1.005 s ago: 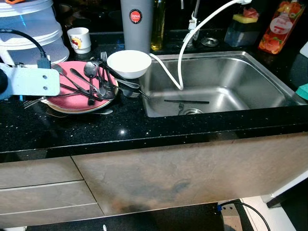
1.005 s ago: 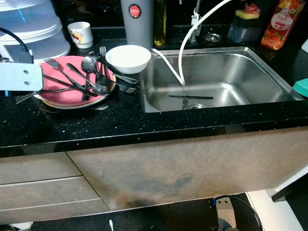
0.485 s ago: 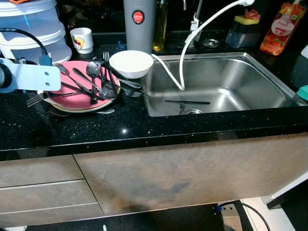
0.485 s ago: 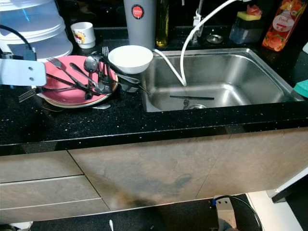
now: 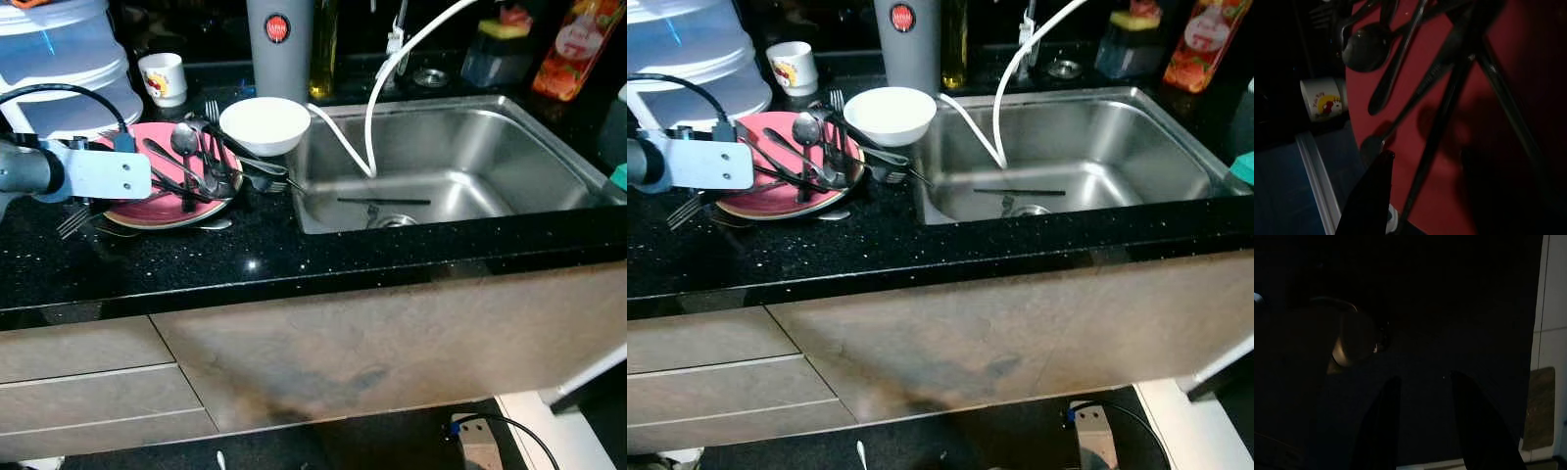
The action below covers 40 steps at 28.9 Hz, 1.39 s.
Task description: Kitchen organization
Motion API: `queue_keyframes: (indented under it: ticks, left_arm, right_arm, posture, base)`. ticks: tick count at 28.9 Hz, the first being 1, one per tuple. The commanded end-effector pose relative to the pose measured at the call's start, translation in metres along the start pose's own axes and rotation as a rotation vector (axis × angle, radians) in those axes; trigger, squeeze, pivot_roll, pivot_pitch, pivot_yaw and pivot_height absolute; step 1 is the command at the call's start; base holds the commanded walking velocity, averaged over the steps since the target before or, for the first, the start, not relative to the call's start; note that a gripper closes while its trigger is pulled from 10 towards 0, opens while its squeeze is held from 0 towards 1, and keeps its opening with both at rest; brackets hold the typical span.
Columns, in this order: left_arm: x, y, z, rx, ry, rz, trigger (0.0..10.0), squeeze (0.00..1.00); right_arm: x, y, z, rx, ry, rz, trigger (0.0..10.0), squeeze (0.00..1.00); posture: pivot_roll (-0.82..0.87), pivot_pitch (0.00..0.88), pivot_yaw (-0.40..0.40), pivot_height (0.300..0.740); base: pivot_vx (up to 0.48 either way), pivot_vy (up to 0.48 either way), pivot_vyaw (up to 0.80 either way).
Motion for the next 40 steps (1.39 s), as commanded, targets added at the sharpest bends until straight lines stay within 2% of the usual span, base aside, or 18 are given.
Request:
queue_keyframes:
  ticks: [1, 11, 12, 13, 29, 35, 40]
  left_arm:
    - [0.009, 0.002, -0.006, -0.002, -0.035, -0.015, 10.0, 0.00]
    - [0.003, 0.007, -0.013, 0.009, 0.023, -0.042, 10.0, 0.00]
    - [0.003, 0.006, -0.013, 0.006, 0.022, -0.044, 0.7, 0.00]
    - [0.005, 0.006, -0.013, 0.002, 0.011, -0.045, 0.0, 0.00]
    - [0.011, -0.003, -0.014, -0.030, 0.015, -0.051, 0.0, 0.00]
    - [0.004, -0.008, -0.011, -0.044, 0.058, -0.032, 0.0, 0.00]
    - [-0.011, -0.011, -0.001, -0.035, 0.117, 0.022, 0.0, 0.00]
  right_arm:
    - [0.001, -0.003, 0.000, -0.003, -0.002, -0.002, 10.0, 0.00]
    - [0.002, -0.007, 0.001, -0.009, -0.004, -0.001, 10.0, 0.00]
    - [0.002, -0.007, 0.001, -0.010, -0.004, 0.000, 10.0, 0.00]
    - [0.002, -0.007, 0.001, -0.011, -0.004, -0.001, 10.0, 0.00]
    - [0.002, -0.005, 0.001, -0.005, -0.004, 0.001, 10.0, 0.00]
    - [0.001, -0.004, 0.000, -0.004, -0.003, 0.001, 10.0, 0.00]
    - [0.001, -0.003, 0.000, -0.003, -0.001, 0.002, 10.0, 0.00]
  posture:
    - [0.00, 0.082, 0.025, 0.740]
    - [0.00, 0.097, 0.023, 0.740]
    - [0.00, 0.099, 0.026, 0.740]
    - [0.00, 0.098, 0.024, 0.740]
    - [0.00, 0.084, 0.022, 0.740]
    - [0.00, 0.075, 0.022, 0.740]
    - [0.00, 0.065, 0.022, 0.740]
  base:
    - [0.000, 0.000, 0.00]
    - [0.000, 0.000, 0.00]
    - [0.000, 0.000, 0.00]
    - [0.000, 0.000, 0.00]
    - [0.000, 0.000, 0.00]
    - [0.000, 0.000, 0.00]
    - [0.000, 0.000, 0.00]
Point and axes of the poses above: a point about 5 cm out from each wrist's last joint towards the gripper, its own z axis pointing back from the gripper into the wrist, its own y axis along the axis of the wrist's last joint, x = y × z, the point moved 5 cm from there along -z, pointing out of the wrist towards the gripper
